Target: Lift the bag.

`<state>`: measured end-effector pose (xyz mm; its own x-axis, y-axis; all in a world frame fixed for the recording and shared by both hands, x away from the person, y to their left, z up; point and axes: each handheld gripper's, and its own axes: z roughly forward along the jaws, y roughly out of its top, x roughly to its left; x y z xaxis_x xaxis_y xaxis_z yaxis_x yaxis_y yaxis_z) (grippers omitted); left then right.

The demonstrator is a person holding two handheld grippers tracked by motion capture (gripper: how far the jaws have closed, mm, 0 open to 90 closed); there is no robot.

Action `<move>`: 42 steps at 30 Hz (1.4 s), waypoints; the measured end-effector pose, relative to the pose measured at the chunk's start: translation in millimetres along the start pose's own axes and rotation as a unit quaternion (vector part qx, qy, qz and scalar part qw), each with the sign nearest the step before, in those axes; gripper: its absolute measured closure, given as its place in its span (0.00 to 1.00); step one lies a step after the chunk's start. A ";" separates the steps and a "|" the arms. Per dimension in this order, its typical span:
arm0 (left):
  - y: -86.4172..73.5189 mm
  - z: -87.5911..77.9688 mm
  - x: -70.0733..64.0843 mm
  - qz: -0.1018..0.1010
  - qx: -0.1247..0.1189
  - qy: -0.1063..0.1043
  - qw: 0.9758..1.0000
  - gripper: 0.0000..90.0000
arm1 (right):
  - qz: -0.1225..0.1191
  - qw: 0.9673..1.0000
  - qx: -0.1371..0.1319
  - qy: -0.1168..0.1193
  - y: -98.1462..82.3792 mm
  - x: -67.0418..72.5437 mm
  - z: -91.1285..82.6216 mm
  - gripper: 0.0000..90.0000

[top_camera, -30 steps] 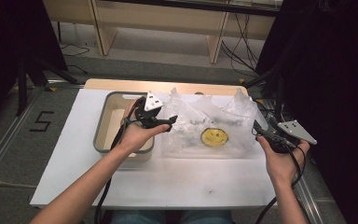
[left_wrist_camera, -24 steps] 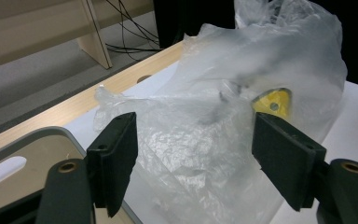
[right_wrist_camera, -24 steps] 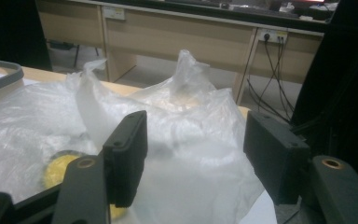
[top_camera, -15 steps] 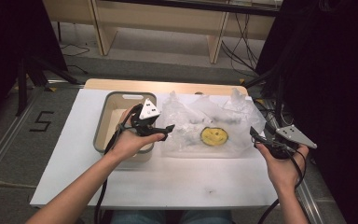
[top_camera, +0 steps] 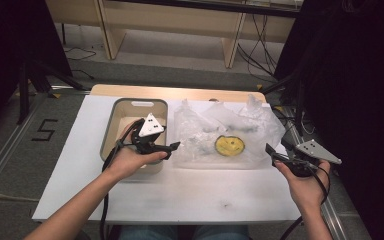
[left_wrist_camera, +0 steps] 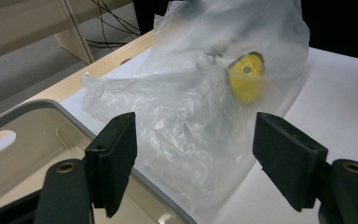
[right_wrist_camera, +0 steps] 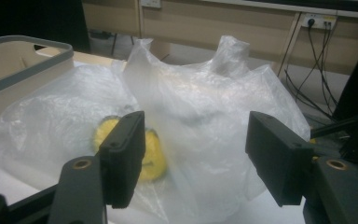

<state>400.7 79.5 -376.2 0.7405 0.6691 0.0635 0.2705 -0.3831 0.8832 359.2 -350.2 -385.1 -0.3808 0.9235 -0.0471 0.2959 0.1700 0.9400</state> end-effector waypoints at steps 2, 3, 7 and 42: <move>-2.6 -2.9 -0.1 0.004 0.002 -0.004 1.000 0.34 | 0.003 1.000 0.001 0.006 -1.7 -0.1 -1.2 0.43; -3.7 -4.6 -0.5 0.004 0.002 -0.006 1.000 0.34 | 0.007 1.000 0.001 0.011 -2.6 -0.2 -1.9 0.43; -8.6 -11.5 -1.6 0.011 0.001 -0.012 1.000 0.33 | 0.008 1.000 0.008 0.020 -6.7 -0.1 -5.4 0.42; -78.9 -53.4 -1.1 0.018 -0.003 -0.023 1.000 0.31 | 0.026 0.997 0.030 0.069 -55.4 11.0 -25.7 0.40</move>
<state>345.6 143.0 -421.1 0.7770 0.6251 0.0743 0.2389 -0.4021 0.8839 316.0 -358.3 -429.0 -0.4789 0.8763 0.0516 0.3685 0.1473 0.9179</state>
